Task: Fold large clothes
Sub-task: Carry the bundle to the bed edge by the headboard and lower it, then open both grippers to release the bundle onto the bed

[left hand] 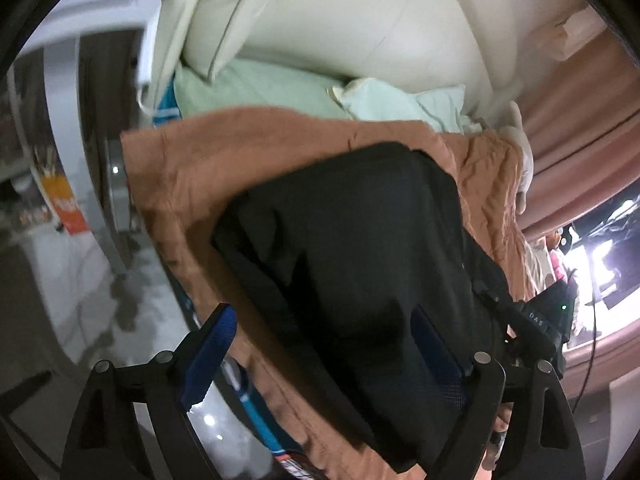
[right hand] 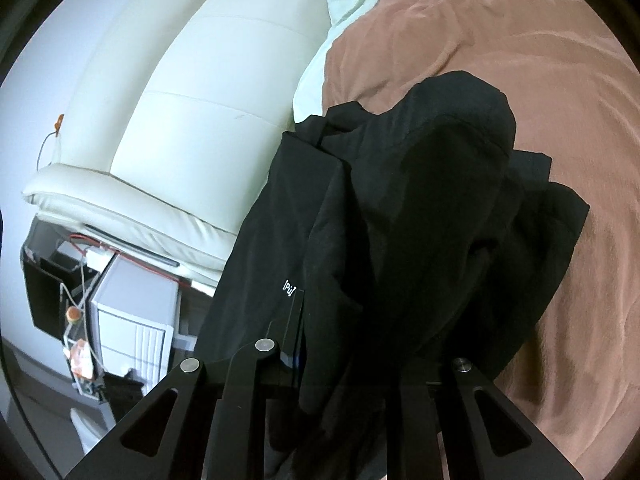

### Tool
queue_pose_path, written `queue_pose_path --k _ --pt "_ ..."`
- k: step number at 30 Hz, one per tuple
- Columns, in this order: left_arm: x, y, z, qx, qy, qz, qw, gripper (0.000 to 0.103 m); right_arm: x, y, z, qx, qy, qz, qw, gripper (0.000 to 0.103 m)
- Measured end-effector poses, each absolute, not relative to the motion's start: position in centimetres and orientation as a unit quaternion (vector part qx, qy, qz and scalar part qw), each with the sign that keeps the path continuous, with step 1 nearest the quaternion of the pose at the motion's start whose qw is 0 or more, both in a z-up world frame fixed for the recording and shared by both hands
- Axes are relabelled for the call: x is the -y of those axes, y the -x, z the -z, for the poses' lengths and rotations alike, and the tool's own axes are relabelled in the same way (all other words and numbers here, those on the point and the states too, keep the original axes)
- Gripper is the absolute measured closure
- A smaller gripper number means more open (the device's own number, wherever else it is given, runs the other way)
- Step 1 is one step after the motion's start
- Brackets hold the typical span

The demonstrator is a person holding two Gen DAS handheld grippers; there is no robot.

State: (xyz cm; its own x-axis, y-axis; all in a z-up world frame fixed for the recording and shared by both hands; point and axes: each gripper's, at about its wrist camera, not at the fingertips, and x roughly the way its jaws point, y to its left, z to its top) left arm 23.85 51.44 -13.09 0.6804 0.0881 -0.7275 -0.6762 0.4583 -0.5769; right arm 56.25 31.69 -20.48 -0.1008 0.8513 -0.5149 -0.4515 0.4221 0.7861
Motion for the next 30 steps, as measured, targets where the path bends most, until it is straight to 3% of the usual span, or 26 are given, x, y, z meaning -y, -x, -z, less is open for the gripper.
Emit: queue_pose_path --k 3,9,15,17,26,30 --pt "-50.8 -25.3 14.6 -0.332 0.468 -0.23 0.786 0.031 -32.1 -56.3 20.0 -0.539 -0.187 -0.513 0.641 0.085" --pt "-51.7 -26.6 13.3 -0.32 0.462 -0.222 0.797 0.046 -33.9 -57.1 18.8 -0.517 -0.162 -0.521 0.66 0.086" --pt "-52.0 -27.3 14.0 -0.32 0.461 -0.219 0.798 0.047 -34.4 -58.4 20.3 -0.532 -0.163 -0.499 0.664 0.084" --pt "-52.1 -27.4 14.5 -0.32 0.465 -0.222 0.795 0.047 -34.2 -58.4 21.0 -0.54 -0.153 -0.488 0.668 0.075" --pt "-51.1 -26.0 14.8 -0.33 0.455 -0.247 0.79 0.039 -31.4 -56.4 21.5 -0.549 -0.105 -0.461 0.689 0.054" --pt "-50.0 -25.6 13.5 -0.336 0.44 -0.26 0.791 0.039 -29.6 -55.9 20.2 -0.548 -0.088 -0.455 0.696 0.053"
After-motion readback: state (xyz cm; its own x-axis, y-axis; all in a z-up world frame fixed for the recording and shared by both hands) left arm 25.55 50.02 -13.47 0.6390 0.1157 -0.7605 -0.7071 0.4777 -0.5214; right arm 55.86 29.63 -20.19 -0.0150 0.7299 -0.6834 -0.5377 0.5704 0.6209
